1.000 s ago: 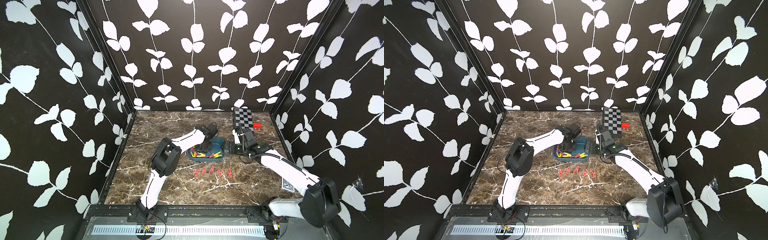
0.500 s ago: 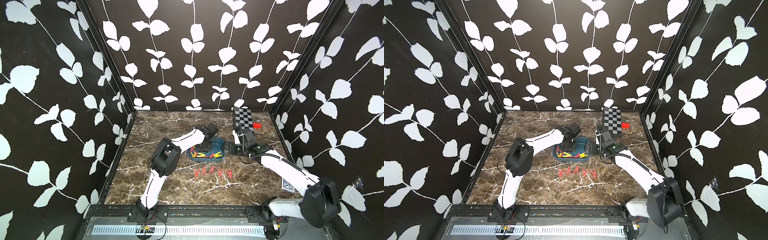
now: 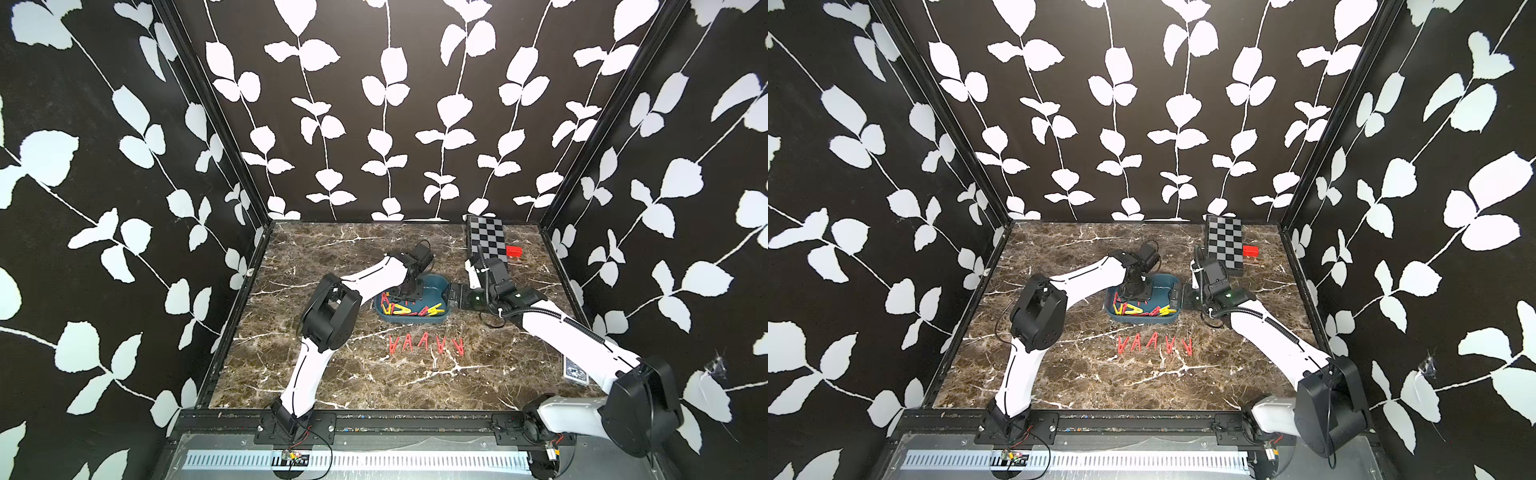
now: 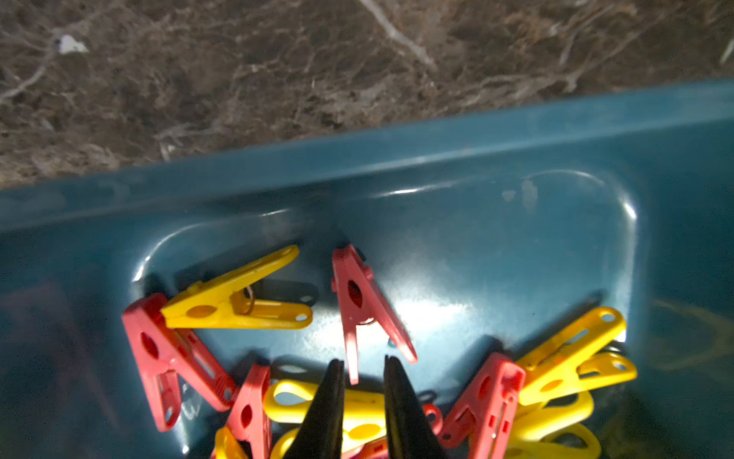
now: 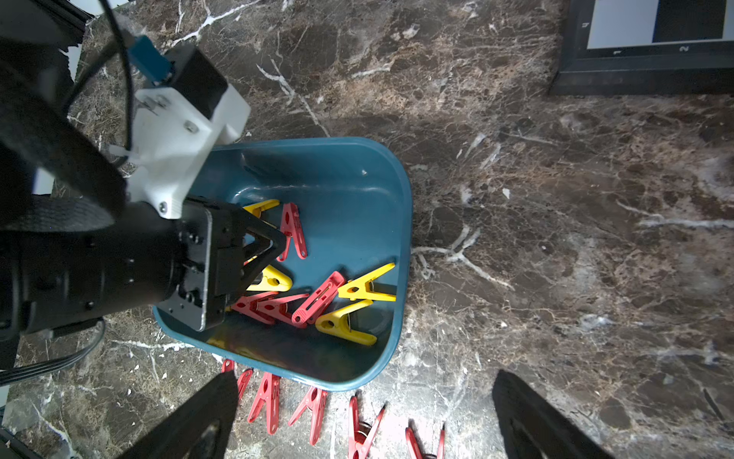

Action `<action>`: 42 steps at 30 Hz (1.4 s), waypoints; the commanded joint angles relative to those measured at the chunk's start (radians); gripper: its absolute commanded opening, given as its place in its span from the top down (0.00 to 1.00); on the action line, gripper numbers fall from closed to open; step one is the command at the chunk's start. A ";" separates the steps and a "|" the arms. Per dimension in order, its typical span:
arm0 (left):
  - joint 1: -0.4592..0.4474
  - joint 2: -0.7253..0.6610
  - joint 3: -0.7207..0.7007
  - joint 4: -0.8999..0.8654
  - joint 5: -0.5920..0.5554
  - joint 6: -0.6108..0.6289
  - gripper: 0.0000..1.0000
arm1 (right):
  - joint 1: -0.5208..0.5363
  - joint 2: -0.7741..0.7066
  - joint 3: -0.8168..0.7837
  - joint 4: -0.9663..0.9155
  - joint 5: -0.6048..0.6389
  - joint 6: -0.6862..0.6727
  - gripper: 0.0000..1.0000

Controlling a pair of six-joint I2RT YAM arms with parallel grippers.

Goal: Take the clothespins out of the storage box
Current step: Pick up the clothespin from the storage box.

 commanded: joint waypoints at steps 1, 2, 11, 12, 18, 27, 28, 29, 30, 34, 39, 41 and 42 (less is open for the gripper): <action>-0.003 0.009 -0.020 -0.023 0.005 0.002 0.78 | -0.003 -0.009 0.009 0.013 -0.003 0.007 0.01; -0.002 0.009 -0.025 -0.024 0.004 0.002 0.79 | -0.003 -0.008 0.010 0.012 -0.003 0.007 0.01; -0.002 0.027 -0.038 -0.024 -0.011 0.010 0.88 | -0.003 -0.007 0.010 0.015 -0.009 0.009 0.01; -0.002 0.029 -0.035 -0.026 -0.012 0.011 0.88 | -0.003 -0.008 0.011 0.014 -0.010 0.010 0.01; -0.005 -0.001 -0.017 -0.047 -0.018 0.005 0.99 | -0.003 -0.022 0.002 0.016 -0.014 0.013 0.01; -0.014 -0.138 -0.024 -0.056 -0.047 -0.021 1.00 | -0.003 -0.051 -0.016 0.066 -0.098 0.016 0.01; -0.016 -0.155 -0.031 -0.058 -0.051 -0.026 1.00 | -0.001 -0.057 -0.020 0.076 -0.108 0.017 0.01; -0.016 -0.172 -0.039 -0.059 -0.053 -0.030 1.00 | -0.002 -0.061 -0.025 0.084 -0.117 0.019 0.01; -0.017 -0.191 -0.053 -0.057 -0.057 -0.036 1.00 | -0.001 -0.065 -0.030 0.095 -0.127 0.021 0.01; -0.019 -0.272 -0.123 -0.052 -0.072 -0.063 1.00 | 0.000 -0.082 -0.046 0.127 -0.168 0.028 0.01; -0.028 -0.397 -0.257 -0.040 -0.100 -0.097 1.00 | 0.014 -0.096 -0.064 0.168 -0.219 0.039 0.01; -0.031 -0.443 -0.314 -0.032 -0.106 -0.108 1.00 | 0.026 -0.098 -0.069 0.180 -0.224 0.041 0.01; -0.034 -0.471 -0.347 -0.029 -0.112 -0.114 1.00 | 0.036 -0.098 -0.071 0.182 -0.228 0.042 0.01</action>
